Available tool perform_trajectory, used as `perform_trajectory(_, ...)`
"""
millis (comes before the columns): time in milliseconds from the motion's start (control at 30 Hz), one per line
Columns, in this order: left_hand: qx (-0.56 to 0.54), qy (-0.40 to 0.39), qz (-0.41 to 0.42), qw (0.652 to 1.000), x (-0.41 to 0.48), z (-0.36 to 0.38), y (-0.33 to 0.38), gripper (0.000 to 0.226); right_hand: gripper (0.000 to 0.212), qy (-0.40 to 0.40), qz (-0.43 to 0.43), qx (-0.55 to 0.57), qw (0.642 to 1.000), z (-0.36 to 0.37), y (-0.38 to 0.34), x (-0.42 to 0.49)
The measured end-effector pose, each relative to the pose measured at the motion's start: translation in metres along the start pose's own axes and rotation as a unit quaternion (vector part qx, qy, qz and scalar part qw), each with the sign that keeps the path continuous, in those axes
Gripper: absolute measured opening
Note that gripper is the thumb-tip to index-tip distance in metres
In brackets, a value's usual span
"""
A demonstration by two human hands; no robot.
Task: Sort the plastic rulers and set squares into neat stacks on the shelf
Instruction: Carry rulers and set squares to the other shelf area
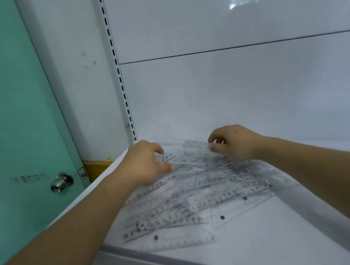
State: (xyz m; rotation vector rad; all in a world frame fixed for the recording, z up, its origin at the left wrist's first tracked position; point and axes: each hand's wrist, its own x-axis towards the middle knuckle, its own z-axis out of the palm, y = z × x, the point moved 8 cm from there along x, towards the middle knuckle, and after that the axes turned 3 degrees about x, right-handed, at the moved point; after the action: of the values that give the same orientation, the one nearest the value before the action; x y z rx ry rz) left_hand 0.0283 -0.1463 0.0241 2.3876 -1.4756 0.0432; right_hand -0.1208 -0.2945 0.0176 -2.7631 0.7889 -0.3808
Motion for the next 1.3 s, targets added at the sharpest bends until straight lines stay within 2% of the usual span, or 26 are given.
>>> perform_trajectory(133,-0.023,0.003,0.061,0.998,-0.001,0.001,0.019,0.044,0.046,0.010,0.005,-0.052,0.999,-0.004,-0.005,-0.013)
perform_trajectory(233,-0.022,0.005,0.085,0.996,-0.004,0.005,0.031,0.036,0.046,0.013,0.021,-0.050,0.998,-0.008,-0.001,-0.020)
perform_trajectory(367,0.004,0.001,0.102,0.995,-0.002,0.009,0.042,0.045,0.033,0.008,0.017,-0.067,0.998,-0.012,0.003,-0.030)
perform_trajectory(567,-0.008,-0.013,0.078,0.997,0.000,0.006,0.055,0.060,0.020,0.056,0.022,0.018,0.998,-0.030,0.019,-0.035)
perform_trajectory(667,-0.014,-0.007,0.074,0.997,0.001,0.000,0.063,0.058,0.024,0.075,0.015,0.010,0.997,-0.037,0.026,-0.038)
perform_trajectory(767,-0.030,0.002,0.071,0.997,0.000,-0.002,0.071,0.057,0.036,0.068,0.018,-0.011,0.997,-0.044,0.036,-0.042)
perform_trajectory(900,-0.050,-0.016,0.072,0.996,0.002,0.005,0.090,0.057,0.056,0.003,0.075,-0.047,0.996,-0.050,0.063,-0.062)
perform_trajectory(1000,-0.058,-0.054,0.086,0.993,0.006,0.017,0.114,0.056,0.048,0.002,0.109,-0.070,0.992,-0.062,0.089,-0.086)
perform_trajectory(1067,-0.050,-0.074,0.117,0.989,0.009,0.025,0.139,0.056,0.046,0.023,0.140,-0.073,0.987,-0.073,0.109,-0.108)
perform_trajectory(1167,-0.050,-0.106,0.182,0.976,0.012,0.039,0.190,0.060,0.055,0.050,0.202,-0.063,0.976,-0.089,0.138,-0.156)
perform_trajectory(1300,-0.043,-0.132,0.266,0.954,0.000,0.064,0.267,0.071,0.055,0.053,0.297,-0.087,0.949,-0.108,0.179,-0.235)
